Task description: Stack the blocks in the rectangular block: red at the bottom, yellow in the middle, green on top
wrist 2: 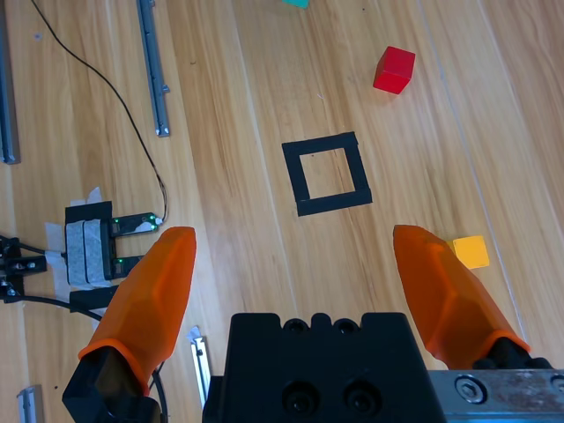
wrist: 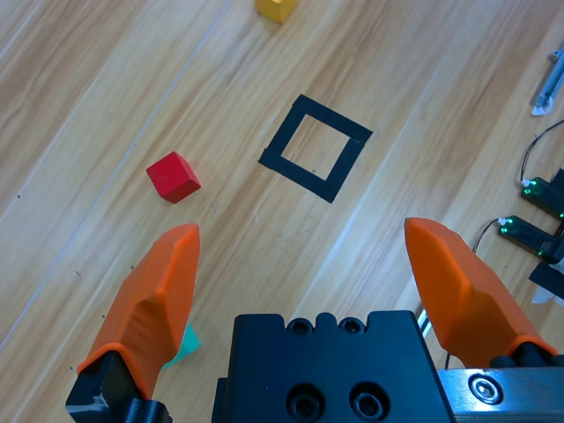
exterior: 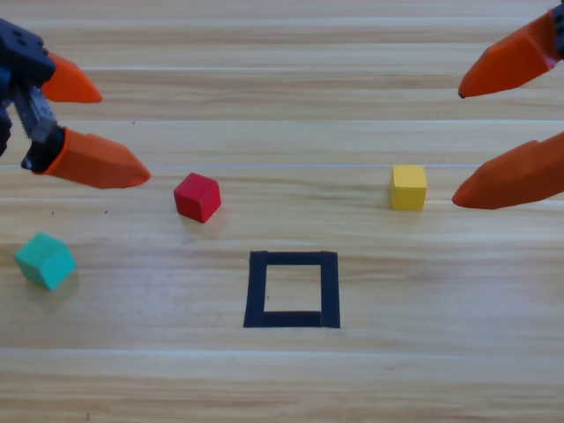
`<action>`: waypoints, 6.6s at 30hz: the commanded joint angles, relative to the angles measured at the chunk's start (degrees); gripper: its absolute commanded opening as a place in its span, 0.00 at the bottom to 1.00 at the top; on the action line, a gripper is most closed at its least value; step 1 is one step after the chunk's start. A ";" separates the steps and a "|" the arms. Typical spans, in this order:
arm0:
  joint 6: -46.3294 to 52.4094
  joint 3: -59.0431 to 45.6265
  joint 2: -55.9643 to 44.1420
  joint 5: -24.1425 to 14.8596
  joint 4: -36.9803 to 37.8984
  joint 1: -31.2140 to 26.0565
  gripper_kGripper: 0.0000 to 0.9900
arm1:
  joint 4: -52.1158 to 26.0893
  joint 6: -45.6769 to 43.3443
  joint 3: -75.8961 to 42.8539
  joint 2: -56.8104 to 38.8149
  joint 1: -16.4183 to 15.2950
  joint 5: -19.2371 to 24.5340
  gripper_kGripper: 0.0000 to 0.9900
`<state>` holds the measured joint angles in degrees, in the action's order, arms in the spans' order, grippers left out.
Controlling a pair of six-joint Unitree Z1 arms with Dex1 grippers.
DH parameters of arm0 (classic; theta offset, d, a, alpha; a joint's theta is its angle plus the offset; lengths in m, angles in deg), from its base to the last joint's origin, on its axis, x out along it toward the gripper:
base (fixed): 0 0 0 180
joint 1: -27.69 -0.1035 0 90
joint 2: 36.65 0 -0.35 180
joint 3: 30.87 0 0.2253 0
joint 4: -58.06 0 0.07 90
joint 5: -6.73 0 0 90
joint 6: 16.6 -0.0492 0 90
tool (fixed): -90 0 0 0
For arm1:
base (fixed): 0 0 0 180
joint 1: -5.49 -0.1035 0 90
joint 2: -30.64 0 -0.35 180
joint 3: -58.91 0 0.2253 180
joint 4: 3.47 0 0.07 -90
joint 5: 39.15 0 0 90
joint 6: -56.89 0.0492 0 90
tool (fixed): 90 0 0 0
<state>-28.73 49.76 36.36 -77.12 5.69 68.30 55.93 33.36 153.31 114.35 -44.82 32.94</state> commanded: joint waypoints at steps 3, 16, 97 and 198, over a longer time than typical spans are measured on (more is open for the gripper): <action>0.44 -1.64 -1.21 -0.79 0.54 0.70 1.00 | -1.06 0.67 -1.79 0.75 -1.11 0.24 0.99; 1.14 -1.73 -1.47 -1.49 0.54 0.70 1.00 | -2.82 12.63 -0.47 5.76 -1.11 12.28 0.99; 22.23 42.04 65.06 -10.98 -20.12 -10.82 0.86 | 16.43 61.32 37.94 59.55 14.18 22.13 0.90; 65.21 49.86 65.32 -11.86 -31.28 11.68 0.00 | 23.37 56.66 26.60 36.61 4.25 25.90 0.00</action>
<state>36.36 98.81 98.35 -88.37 -25.32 78.43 79.61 89.80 181.12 148.73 -39.39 58.25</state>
